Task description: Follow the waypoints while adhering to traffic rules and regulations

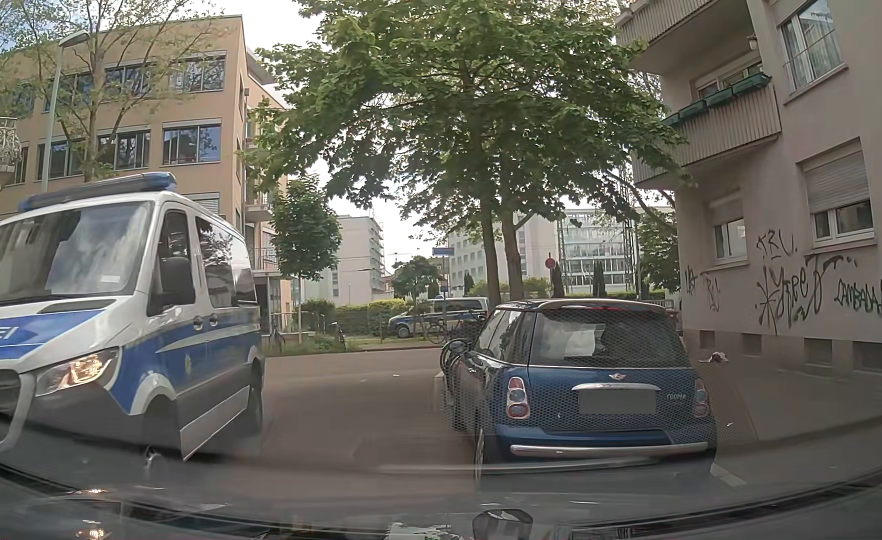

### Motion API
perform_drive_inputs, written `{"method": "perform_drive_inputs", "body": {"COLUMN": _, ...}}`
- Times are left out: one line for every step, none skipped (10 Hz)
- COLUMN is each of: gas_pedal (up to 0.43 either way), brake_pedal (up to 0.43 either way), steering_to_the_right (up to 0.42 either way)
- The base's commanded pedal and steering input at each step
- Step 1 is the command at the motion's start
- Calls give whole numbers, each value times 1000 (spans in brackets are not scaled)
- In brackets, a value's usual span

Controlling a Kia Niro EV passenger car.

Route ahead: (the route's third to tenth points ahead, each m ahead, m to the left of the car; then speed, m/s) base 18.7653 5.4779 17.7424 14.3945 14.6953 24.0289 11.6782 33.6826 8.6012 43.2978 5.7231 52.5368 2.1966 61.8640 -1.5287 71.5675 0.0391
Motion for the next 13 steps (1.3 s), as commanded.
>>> {"method": "perform_drive_inputs", "body": {"gas_pedal": 0, "brake_pedal": 207, "steering_to_the_right": -688}}
{"method": "perform_drive_inputs", "body": {"gas_pedal": 0, "brake_pedal": 207, "steering_to_the_right": -688}}
{"method": "perform_drive_inputs", "body": {"gas_pedal": 0, "brake_pedal": 207, "steering_to_the_right": -688}}
{"method": "perform_drive_inputs", "body": {"gas_pedal": 0, "brake_pedal": 207, "steering_to_the_right": -688}}
{"method": "perform_drive_inputs", "body": {"gas_pedal": 0, "brake_pedal": 207, "steering_to_the_right": -691}}
{"method": "perform_drive_inputs", "body": {"gas_pedal": 0, "brake_pedal": 207, "steering_to_the_right": -703}}
{"method": "perform_drive_inputs", "body": {"gas_pedal": 0, "brake_pedal": 207, "steering_to_the_right": -717}}
{"method": "perform_drive_inputs", "body": {"gas_pedal": 0, "brake_pedal": 104, "steering_to_the_right": -739}}
{"method": "perform_drive_inputs", "body": {"gas_pedal": 0, "brake_pedal": 0, "steering_to_the_right": -764}}
{"method": "perform_drive_inputs", "body": {"gas_pedal": 0, "brake_pedal": 0, "steering_to_the_right": -785}}
{"method": "perform_drive_inputs", "body": {"gas_pedal": 0, "brake_pedal": 0, "steering_to_the_right": -811}}
{"method": "perform_drive_inputs", "body": {"gas_pedal": 0, "brake_pedal": 0, "steering_to_the_right": -842}}
{"method": "perform_drive_inputs", "body": {"gas_pedal": 0, "brake_pedal": 0, "steering_to_the_right": -882}}
